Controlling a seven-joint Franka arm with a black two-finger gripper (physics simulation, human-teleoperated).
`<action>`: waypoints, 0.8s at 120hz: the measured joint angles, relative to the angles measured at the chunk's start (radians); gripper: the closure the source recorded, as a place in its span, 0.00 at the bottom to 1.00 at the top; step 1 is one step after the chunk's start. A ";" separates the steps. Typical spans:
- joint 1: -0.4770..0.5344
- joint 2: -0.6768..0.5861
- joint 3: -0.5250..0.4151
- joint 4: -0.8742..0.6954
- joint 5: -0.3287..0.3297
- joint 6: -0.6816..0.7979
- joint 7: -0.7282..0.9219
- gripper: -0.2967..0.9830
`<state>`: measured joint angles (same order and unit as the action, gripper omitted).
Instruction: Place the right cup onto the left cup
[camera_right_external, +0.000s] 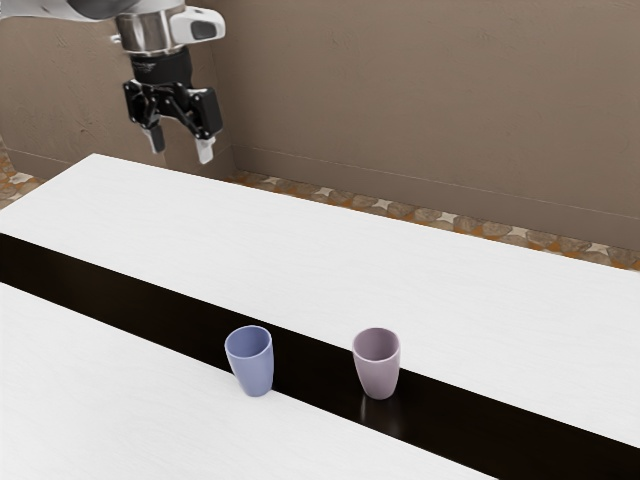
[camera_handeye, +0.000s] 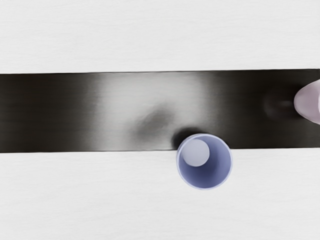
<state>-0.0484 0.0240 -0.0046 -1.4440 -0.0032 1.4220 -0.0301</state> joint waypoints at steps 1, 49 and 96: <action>-0.001 0.000 0.000 0.000 0.000 0.001 0.000 0.25; -0.001 0.016 -0.014 -0.073 0.000 0.078 0.007 0.25; -0.029 0.045 -0.055 -0.256 -0.001 0.265 0.059 0.25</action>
<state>-0.0769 0.0688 -0.0594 -1.6998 -0.0041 1.6873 0.0288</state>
